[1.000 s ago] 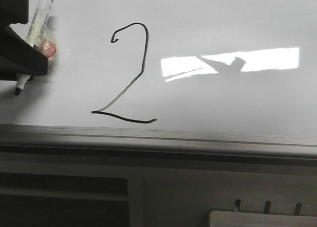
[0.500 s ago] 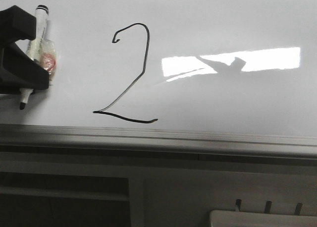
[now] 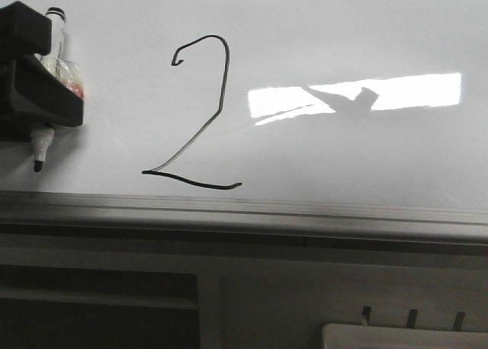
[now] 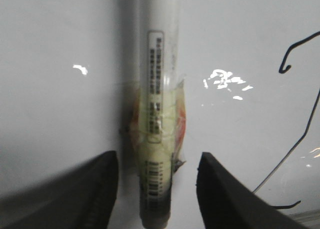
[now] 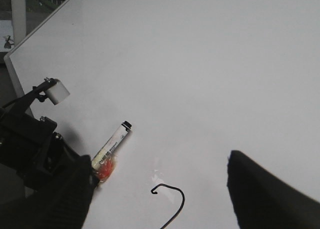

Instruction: Write number 2 on whiteboard

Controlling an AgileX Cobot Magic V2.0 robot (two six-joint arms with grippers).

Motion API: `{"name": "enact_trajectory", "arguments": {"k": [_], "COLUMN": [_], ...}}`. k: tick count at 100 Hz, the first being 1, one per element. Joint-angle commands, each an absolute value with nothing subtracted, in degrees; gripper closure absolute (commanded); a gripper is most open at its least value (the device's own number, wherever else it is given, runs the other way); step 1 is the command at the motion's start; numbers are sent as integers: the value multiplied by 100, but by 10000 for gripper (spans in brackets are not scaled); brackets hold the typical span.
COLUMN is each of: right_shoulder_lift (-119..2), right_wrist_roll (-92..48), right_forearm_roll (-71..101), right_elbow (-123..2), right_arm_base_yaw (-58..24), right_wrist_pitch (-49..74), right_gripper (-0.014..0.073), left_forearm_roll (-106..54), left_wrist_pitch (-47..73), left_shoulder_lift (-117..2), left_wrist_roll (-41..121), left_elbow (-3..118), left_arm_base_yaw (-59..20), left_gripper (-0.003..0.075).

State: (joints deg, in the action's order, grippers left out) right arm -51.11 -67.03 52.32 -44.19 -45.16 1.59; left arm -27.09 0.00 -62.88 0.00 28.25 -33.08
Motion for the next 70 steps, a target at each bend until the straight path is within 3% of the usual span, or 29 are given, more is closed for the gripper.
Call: {"name": "enact_trajectory", "arguments": {"k": [1, 16, 21, 26, 28, 36, 41, 70], "right_shoulder_lift": [-5076, -5076, -5031, -4958, -4903, -4738, -4593, -3182], "right_wrist_roll": [-6742, -6742, -6742, -6742, -6742, -6742, -6742, -6742], "right_forearm_roll": [5264, 5264, 5264, 5264, 5264, 5264, 5273, 5273], "right_elbow": [-4591, -4591, -4591, -4591, -4591, -4580, -4543, -3241], "right_arm_base_yaw": [-4509, -4509, -4509, -4509, -4509, -4509, -4509, -4509], "right_wrist_pitch": [-70, -70, -70, -42, 0, 187, 332, -149], "right_gripper": [102, 106, 158, 287, 386, 673, 659, 660], "left_forearm_roll": [-2677, -2665, -2616, -2493, -2451, -2318, -2176, -800], "left_wrist_pitch": [-290, 0, 0, 0, 0, -42, -96, -211], "left_shoulder_lift": [-6028, -5550, -5374, -5193, -5116, -4798, -4576, -3230], "left_wrist_roll": [-30, 0, 0, 0, 0, 0, 0, 0], "left_elbow": [2983, 2983, 2983, 2983, 2983, 2983, 2983, 2652], "left_arm_base_yaw": [-3292, -3292, -3292, -3292, -3292, -3292, -3292, -3292], "left_gripper": [337, 340, 358, 410, 445, 632, 743, 741]}}
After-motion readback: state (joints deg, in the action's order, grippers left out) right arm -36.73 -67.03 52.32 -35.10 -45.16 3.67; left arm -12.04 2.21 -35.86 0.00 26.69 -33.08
